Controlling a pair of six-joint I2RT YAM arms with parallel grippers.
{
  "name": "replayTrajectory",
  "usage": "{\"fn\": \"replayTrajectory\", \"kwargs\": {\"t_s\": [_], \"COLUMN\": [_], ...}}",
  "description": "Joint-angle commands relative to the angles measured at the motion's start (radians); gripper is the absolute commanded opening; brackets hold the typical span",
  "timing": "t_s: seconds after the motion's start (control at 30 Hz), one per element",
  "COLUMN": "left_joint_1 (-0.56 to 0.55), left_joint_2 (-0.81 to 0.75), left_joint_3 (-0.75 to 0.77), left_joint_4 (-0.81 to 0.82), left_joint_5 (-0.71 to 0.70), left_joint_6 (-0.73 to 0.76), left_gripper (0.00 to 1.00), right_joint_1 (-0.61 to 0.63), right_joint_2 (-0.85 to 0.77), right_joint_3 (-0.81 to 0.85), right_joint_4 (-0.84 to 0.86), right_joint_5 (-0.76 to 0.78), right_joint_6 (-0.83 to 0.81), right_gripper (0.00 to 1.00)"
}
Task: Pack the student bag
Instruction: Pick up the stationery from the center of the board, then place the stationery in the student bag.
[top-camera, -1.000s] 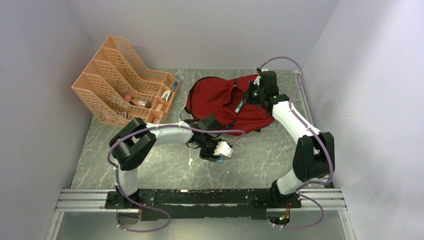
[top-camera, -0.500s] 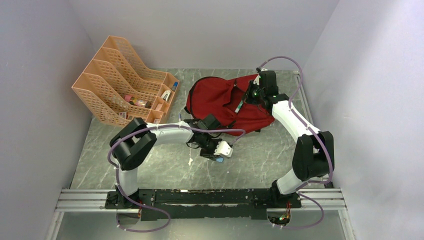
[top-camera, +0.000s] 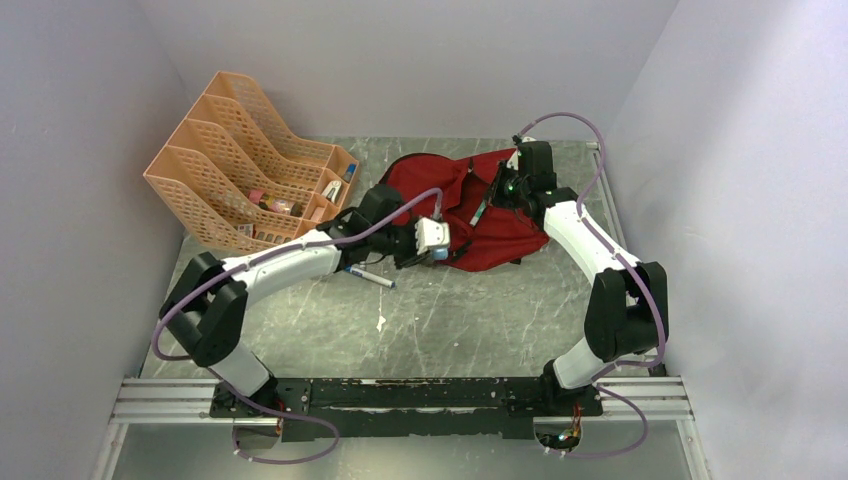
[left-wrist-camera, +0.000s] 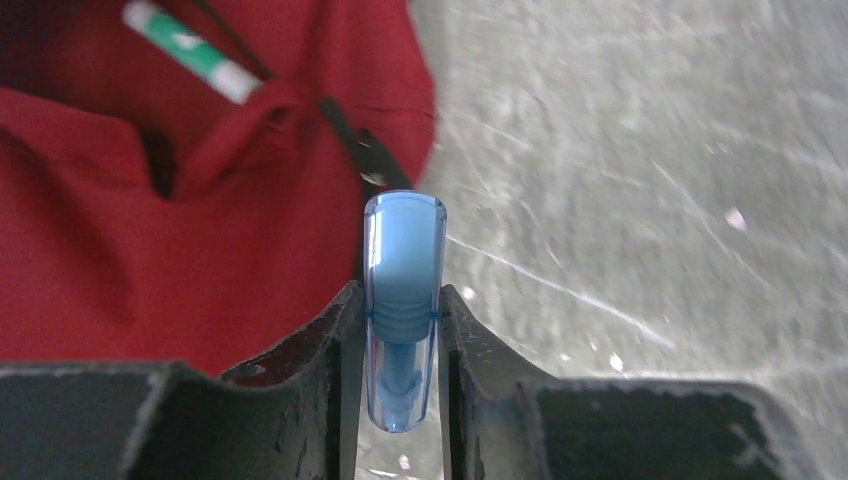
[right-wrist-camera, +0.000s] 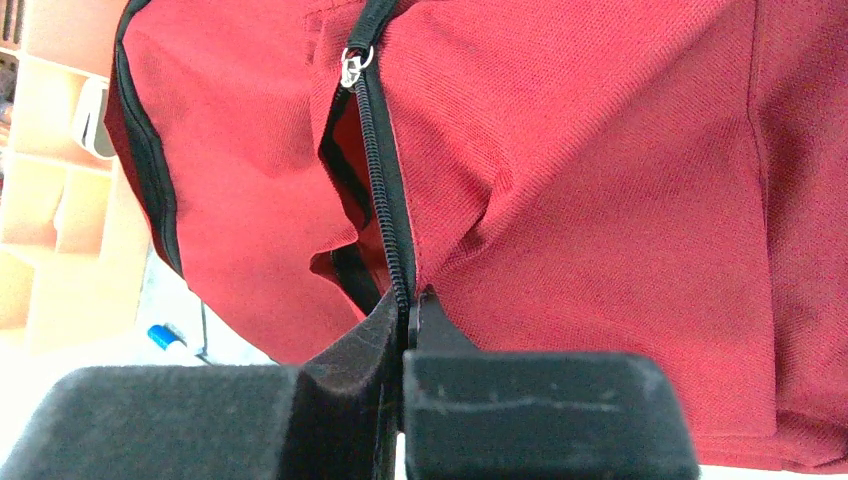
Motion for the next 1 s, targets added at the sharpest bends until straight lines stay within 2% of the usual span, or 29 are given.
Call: {"fn": "replayTrajectory", "kwargs": {"t_s": [0.0,0.27,0.33,0.37,0.5,0.73,0.97], "left_joint_1": [0.004,0.010,0.012,0.013,0.013,0.013,0.016], "left_joint_2": [0.066,0.229,0.286,0.340,0.381,0.467,0.495], "left_joint_3": [0.146,0.354,0.431,0.509,0.565,0.690,0.680], "left_joint_4": [0.044,0.078,0.055,0.037,0.050,-0.036,0.006], "left_joint_5": [-0.124,-0.263,-0.331,-0.322,-0.336,-0.385,-0.371], "left_joint_6": [-0.166,-0.390,-0.467,-0.502,-0.569,-0.694,-0.803], "left_gripper": [0.13,0.15,0.11,0.05,0.05,0.05,0.05], "right_joint_1": [0.005,0.005,0.006,0.005,0.006,0.005,0.006], "right_joint_2": [-0.007,-0.012,-0.014,-0.013,-0.014,-0.010,-0.023], "right_joint_3": [0.011,0.012,0.013,0.016,0.016,0.014,0.005], "right_joint_4": [-0.014,-0.017,-0.019,-0.020,-0.021,-0.017,-0.012], "right_joint_5": [-0.001,-0.009,-0.008,-0.005,-0.004,-0.010,-0.004], "right_joint_6": [-0.002,0.002,0.001,-0.002,-0.003,0.000,0.006], "right_gripper": [0.00,0.00,0.00,0.00,0.00,0.00,0.00]}}
